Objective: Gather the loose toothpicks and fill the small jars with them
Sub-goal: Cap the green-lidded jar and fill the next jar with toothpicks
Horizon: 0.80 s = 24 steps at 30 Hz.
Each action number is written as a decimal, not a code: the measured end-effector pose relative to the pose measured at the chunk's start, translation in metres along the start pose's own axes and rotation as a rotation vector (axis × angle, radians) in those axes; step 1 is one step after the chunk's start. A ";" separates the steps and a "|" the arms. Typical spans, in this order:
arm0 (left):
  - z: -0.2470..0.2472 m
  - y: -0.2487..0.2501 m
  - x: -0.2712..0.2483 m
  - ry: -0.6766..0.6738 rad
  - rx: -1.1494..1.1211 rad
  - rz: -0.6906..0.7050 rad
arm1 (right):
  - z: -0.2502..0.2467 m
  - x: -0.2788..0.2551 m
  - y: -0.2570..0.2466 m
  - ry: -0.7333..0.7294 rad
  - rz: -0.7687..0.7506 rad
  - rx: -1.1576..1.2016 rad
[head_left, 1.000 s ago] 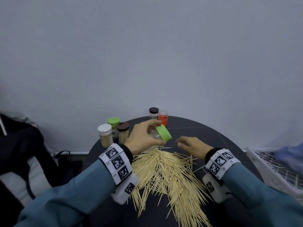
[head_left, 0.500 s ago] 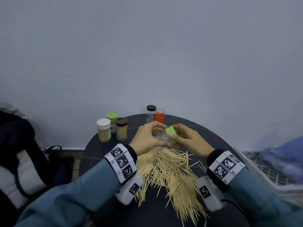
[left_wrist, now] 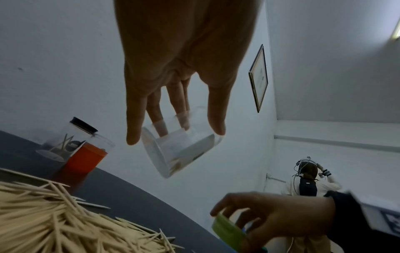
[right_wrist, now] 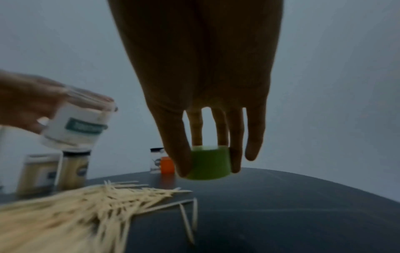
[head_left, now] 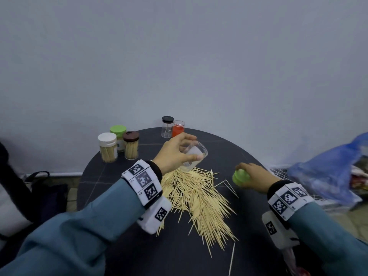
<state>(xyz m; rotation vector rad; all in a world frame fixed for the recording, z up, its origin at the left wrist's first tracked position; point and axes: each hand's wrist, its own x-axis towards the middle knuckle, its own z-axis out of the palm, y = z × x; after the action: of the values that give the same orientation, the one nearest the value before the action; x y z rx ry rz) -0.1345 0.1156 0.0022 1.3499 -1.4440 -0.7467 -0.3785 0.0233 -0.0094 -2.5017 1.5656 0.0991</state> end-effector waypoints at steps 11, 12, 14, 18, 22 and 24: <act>0.001 -0.001 0.012 0.088 0.022 0.000 | 0.019 0.003 -0.016 0.140 -0.072 -0.075; 0.001 -0.001 0.013 0.092 0.029 -0.002 | 0.019 0.002 -0.023 0.123 -0.095 -0.052; 0.001 -0.003 0.014 0.096 0.041 -0.006 | 0.022 0.001 -0.035 -0.008 -0.069 -0.055; -0.001 -0.005 0.014 0.097 0.076 -0.011 | 0.027 0.001 -0.045 -0.174 0.061 -0.164; -0.001 -0.005 0.014 0.084 0.099 -0.006 | 0.029 -0.001 -0.050 -0.172 0.080 -0.146; -0.001 -0.006 0.014 0.082 0.105 -0.008 | 0.028 -0.003 -0.053 -0.173 0.062 -0.112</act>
<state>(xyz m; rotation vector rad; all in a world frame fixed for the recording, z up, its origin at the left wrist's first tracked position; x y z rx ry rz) -0.1304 0.1016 0.0006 1.4506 -1.4302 -0.6204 -0.3310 0.0538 -0.0301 -2.4499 1.6074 0.4116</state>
